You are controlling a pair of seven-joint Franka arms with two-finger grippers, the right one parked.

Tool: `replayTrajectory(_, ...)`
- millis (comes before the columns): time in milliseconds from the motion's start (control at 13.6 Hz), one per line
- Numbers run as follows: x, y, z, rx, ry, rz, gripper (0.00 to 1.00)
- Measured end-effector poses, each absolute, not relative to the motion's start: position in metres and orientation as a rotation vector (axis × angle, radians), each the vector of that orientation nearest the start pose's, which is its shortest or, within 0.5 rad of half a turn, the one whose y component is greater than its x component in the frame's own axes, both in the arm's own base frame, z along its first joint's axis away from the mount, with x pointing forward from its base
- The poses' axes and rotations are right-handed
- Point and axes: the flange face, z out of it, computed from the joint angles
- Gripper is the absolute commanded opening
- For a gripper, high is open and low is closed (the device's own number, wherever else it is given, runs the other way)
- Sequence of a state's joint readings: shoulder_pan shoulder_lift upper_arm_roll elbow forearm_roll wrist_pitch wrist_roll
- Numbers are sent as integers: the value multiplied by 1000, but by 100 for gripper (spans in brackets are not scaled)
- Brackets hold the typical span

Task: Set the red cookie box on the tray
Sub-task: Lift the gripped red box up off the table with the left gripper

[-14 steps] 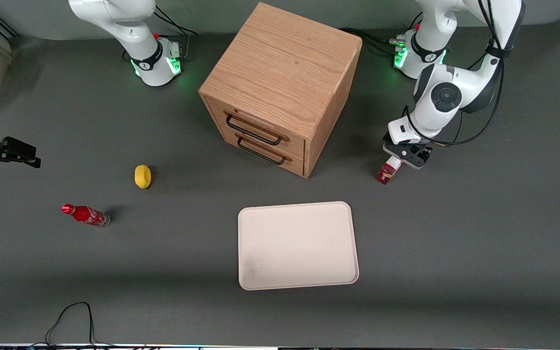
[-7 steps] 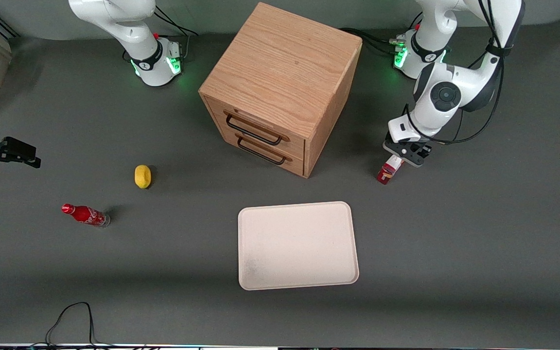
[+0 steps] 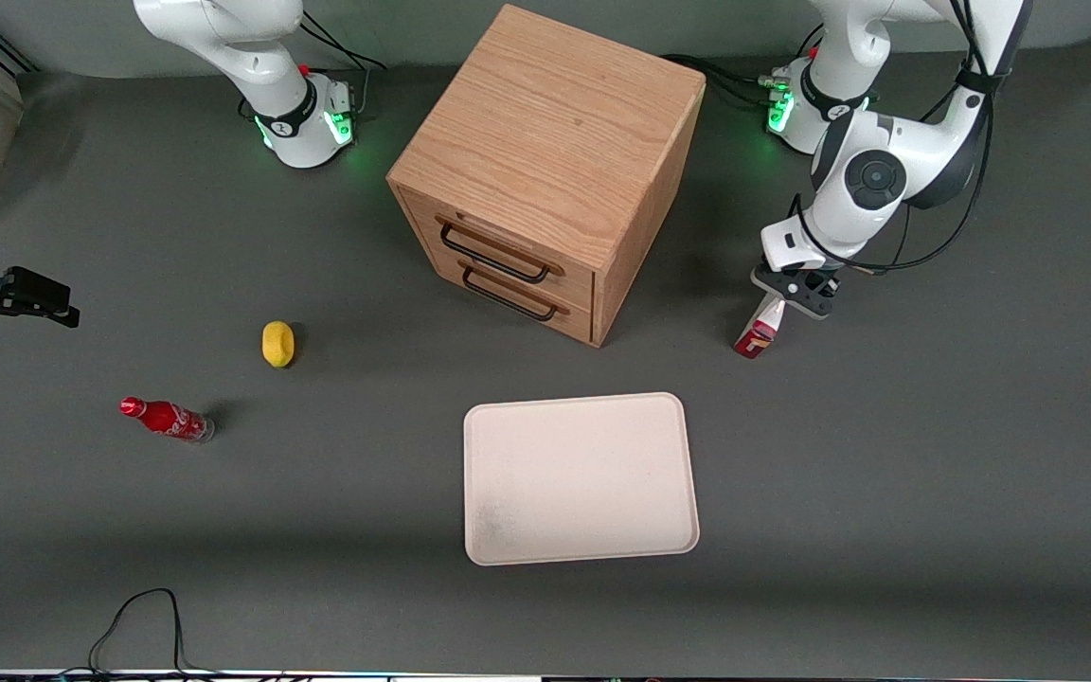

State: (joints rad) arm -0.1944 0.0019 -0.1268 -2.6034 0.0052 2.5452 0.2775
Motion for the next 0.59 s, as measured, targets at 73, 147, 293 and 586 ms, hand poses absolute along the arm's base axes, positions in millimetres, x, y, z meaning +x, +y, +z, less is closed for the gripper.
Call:
replayTrajectory(73,410,-137,250,-2995,932,94,0)
replayTrajectory(147,413,-137,252,-2994,931,110,0)
replayTrajectory(293,425,-140,272,-2989,925,185,0)
replayTrajectory(586,457,-145,381,-2981,901,220,0)
